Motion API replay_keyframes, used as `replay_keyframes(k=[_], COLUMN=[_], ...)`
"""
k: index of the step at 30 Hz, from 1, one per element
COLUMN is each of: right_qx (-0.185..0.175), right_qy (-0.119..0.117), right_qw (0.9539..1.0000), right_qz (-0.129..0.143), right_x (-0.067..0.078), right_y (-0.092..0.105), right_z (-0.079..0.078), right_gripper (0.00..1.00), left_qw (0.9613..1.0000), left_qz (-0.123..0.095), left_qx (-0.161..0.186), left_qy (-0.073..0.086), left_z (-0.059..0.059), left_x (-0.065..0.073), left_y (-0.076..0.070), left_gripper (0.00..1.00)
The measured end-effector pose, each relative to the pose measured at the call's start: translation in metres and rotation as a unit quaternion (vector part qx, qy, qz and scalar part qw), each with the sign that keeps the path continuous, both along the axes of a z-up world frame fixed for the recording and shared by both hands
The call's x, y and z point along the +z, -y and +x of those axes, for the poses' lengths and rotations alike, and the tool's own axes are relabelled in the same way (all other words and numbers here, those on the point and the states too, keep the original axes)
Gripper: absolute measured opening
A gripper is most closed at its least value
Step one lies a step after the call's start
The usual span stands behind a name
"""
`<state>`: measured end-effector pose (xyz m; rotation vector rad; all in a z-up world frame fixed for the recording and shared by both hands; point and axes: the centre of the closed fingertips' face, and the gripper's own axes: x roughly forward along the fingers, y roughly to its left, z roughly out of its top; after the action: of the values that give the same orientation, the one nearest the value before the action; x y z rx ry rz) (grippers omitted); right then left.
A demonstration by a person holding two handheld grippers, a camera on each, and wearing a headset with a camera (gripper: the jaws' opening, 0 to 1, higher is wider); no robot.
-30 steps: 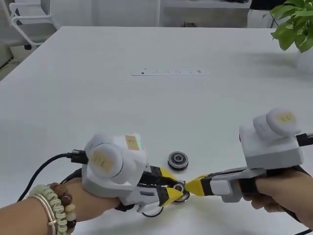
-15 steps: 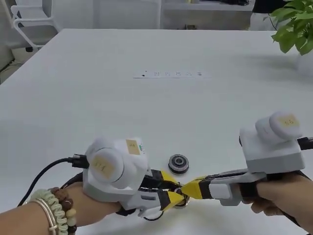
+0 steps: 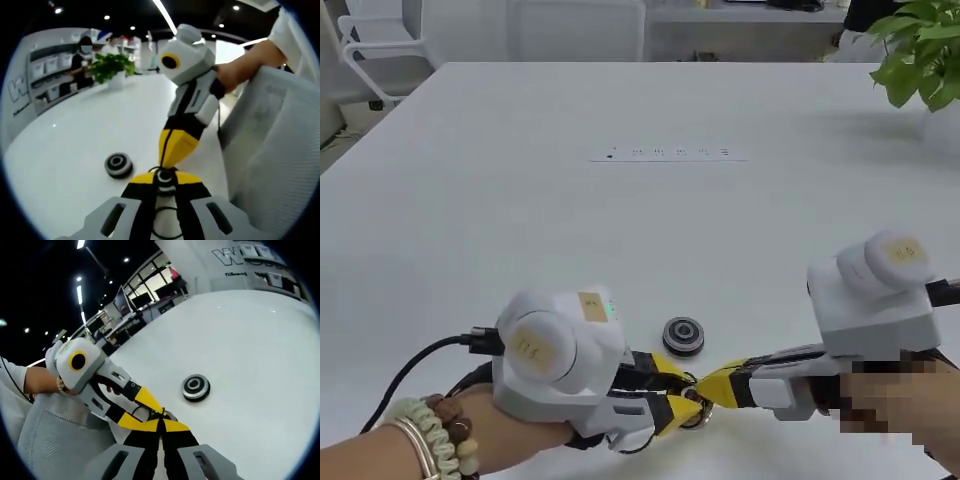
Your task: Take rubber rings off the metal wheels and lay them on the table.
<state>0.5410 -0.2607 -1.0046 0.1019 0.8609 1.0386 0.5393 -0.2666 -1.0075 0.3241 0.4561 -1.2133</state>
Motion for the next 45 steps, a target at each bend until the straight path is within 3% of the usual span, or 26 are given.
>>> replay_keyframes(k=[4, 10, 14, 16, 19, 20, 23, 26, 30, 39, 42, 45], right_qx=[0.001, -0.003, -0.005, -0.006, -0.006, -0.005, -0.004, -0.002, 0.002, 0.006, 0.006, 0.004], right_qy=[0.004, 0.003, 0.003, 0.005, 0.006, 0.009, 0.01, 0.012, 0.015, 0.021, 0.023, 0.026], right_qw=[1.0, 1.0, 0.9999, 0.9999, 0.9999, 0.9999, 0.9998, 0.9998, 0.9997, 0.9995, 0.9992, 0.9989], right_qz=[-0.006, 0.004, 0.013, 0.014, 0.014, 0.014, 0.016, 0.018, 0.021, 0.025, 0.033, 0.038], right_x=[-0.002, 0.003, 0.006, 0.008, 0.009, 0.01, 0.012, 0.014, 0.015, 0.019, 0.023, 0.026], right_y=[0.001, 0.0, 0.0, -0.001, -0.001, -0.001, -0.003, -0.004, -0.006, -0.007, -0.009, -0.01], right_z=[0.001, 0.002, 0.002, 0.002, 0.001, 0.002, 0.0, -0.001, -0.002, -0.003, -0.003, -0.002], right_gripper=[0.0, 0.0, 0.0, 0.0, 0.0, 0.0, 0.0, 0.0, 0.0, 0.0, 0.0, 0.0], left_qw=[0.9999, 0.9997, 0.9999, 1.0, 0.9996, 0.9996, 0.9995, 0.9994, 0.9982, 0.9987, 0.9985, 0.9981], left_qz=[0.007, 0.024, 0.013, 0.0, -0.028, -0.028, -0.023, -0.016, 0.025, 0.005, -0.001, -0.013], left_qx=[0.005, -0.005, -0.005, 0.001, 0.009, 0.008, 0.003, 0.0, -0.02, -0.025, -0.014, 0.007], left_qy=[-0.012, -0.003, -0.003, 0.008, -0.002, -0.001, 0.019, 0.03, 0.051, 0.043, 0.053, 0.059], left_z=[0.001, 0.0, 0.001, 0.004, 0.005, 0.004, 0.004, 0.005, 0.002, -0.009, -0.01, -0.009], left_x=[0.001, 0.006, 0.018, 0.029, 0.044, 0.046, 0.055, 0.058, 0.053, 0.07, 0.078, 0.087], left_y=[0.0, -0.004, -0.005, -0.006, -0.007, -0.009, -0.014, -0.018, -0.028, -0.042, -0.051, -0.059], left_gripper=[0.14, 0.17, 0.19, 0.26, 0.32, 0.32, 0.32, 0.35, 0.37, 0.5, 0.63, 0.63])
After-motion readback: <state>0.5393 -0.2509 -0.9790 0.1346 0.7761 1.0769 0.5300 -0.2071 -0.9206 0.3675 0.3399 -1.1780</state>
